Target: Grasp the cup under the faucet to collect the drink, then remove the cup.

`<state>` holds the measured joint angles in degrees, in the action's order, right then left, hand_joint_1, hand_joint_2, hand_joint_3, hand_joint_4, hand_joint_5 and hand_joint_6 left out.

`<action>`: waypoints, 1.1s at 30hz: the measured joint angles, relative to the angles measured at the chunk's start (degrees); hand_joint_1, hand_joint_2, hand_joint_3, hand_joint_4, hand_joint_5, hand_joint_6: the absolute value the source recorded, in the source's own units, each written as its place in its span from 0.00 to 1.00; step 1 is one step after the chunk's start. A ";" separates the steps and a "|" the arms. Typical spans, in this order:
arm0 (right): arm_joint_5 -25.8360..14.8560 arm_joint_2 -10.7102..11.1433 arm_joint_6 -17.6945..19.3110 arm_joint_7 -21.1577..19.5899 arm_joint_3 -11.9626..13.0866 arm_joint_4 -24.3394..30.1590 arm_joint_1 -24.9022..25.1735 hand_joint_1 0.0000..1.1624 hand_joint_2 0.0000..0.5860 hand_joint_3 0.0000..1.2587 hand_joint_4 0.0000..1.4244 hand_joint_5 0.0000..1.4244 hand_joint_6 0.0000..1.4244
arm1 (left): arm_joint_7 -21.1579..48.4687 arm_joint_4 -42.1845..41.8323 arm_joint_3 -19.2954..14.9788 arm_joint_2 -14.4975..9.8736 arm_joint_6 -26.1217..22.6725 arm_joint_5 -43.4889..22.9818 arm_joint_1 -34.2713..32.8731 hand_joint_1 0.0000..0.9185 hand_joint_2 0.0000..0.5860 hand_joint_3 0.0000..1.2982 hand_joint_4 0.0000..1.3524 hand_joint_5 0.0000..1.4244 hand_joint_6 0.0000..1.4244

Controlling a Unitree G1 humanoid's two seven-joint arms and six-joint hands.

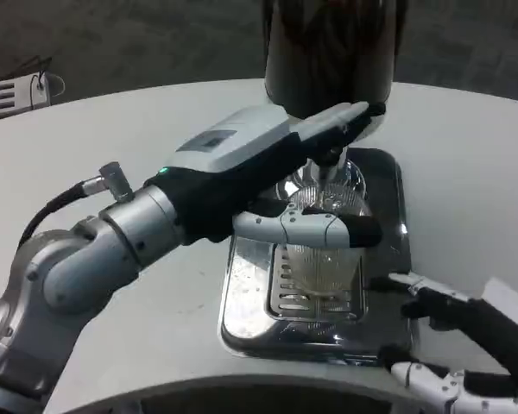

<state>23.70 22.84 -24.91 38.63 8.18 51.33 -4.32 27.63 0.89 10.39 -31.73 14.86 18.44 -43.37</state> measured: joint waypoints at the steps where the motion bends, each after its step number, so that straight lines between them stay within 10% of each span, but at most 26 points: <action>1: -1.13 -0.77 -0.43 -1.38 0.50 -0.92 0.29 0.50 0.57 0.04 0.02 0.12 0.10 | 0.00 0.11 0.02 -0.02 0.11 0.11 -0.08 0.00 0.11 0.05 0.00 0.09 0.13; 12: -6.72 -4.33 -0.30 -12.27 0.31 -8.15 2.97 0.58 0.45 0.00 0.01 0.10 0.09 | 0.02 2.31 1.07 -0.79 1.26 0.46 -1.90 0.00 0.12 0.05 0.00 0.08 0.13; 33: -9.03 -8.89 3.21 -24.73 -9.32 -24.28 12.74 0.62 0.41 0.00 0.00 0.07 0.08 | -0.01 6.93 1.55 -1.47 5.23 0.38 -4.07 0.00 0.12 0.05 0.00 0.08 0.13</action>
<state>14.67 13.95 -21.70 13.91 -1.13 27.05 8.42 27.62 7.82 11.94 -33.20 20.09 18.82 -47.44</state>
